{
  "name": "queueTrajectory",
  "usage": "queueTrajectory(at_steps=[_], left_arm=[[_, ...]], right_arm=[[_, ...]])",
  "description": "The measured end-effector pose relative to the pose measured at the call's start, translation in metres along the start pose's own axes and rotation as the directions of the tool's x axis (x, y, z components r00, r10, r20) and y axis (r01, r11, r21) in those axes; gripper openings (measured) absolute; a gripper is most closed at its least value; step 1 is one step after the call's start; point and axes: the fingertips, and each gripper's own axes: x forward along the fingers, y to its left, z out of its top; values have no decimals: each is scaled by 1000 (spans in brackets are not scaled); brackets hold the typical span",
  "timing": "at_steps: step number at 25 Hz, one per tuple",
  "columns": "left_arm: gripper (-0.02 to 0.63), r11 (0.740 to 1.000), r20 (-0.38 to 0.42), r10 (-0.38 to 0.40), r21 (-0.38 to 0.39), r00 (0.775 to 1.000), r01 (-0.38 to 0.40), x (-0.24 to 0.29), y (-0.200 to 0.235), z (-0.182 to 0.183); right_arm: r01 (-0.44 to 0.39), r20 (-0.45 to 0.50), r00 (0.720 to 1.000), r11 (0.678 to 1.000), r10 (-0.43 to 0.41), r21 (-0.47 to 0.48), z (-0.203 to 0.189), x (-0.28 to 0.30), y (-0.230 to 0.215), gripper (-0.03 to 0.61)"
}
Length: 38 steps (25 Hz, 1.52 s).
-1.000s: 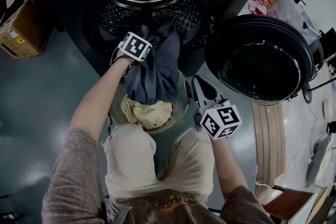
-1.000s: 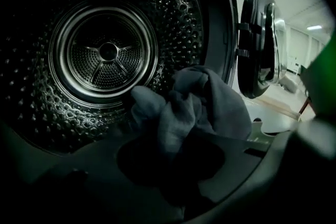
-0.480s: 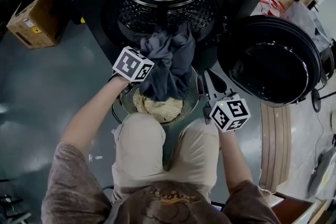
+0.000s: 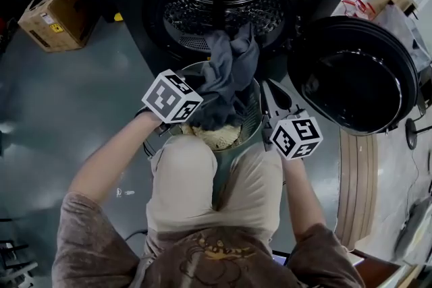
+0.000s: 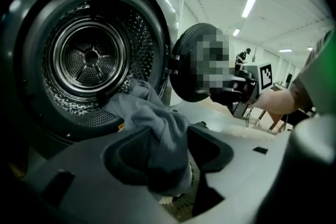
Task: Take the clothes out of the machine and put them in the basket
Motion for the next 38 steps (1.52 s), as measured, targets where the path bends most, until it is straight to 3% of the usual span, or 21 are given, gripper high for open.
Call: queueTrajectory(at_steps=[2, 7, 14, 21, 24, 26, 30, 33, 38], left_arm=[[279, 1000, 40, 24, -3, 999, -24, 2, 9, 10], [327, 996, 74, 91, -30, 993, -89, 35, 44, 26], [356, 957, 25, 220, -201, 975, -210, 114, 110, 9], [265, 949, -5, 247, -202, 969, -243, 155, 119, 13], [115, 951, -1, 251, -187, 968, -247, 160, 117, 15], [69, 951, 9, 239, -204, 971, -232, 160, 114, 15], [54, 966, 34, 158, -211, 987, -148, 145, 93, 12], [52, 984, 40, 74, -167, 996, -66, 121, 63, 1], [52, 994, 11, 22, -111, 1000, -21, 78, 23, -27]], right_arm=[[1, 1, 1000, 1000, -1, 4, -1, -1, 1, -3], [16, -3, 1000, 1000, -16, 8, -4, -5, -1, -3], [51, -12, 999, 999, -51, -3, -3, -13, -9, -3], [74, -29, 997, 997, -74, -13, -6, -18, -17, -3], [79, -38, 996, 997, -80, -19, -7, -21, -20, -3], [82, -41, 996, 996, -83, -21, -7, -23, -22, -3], [91, -35, 995, 996, -91, -19, -5, -27, -27, -3], [82, -35, 996, 996, -83, -15, -7, -27, -27, -3], [46, -36, 998, 999, -46, -15, -10, -23, -20, -3]])
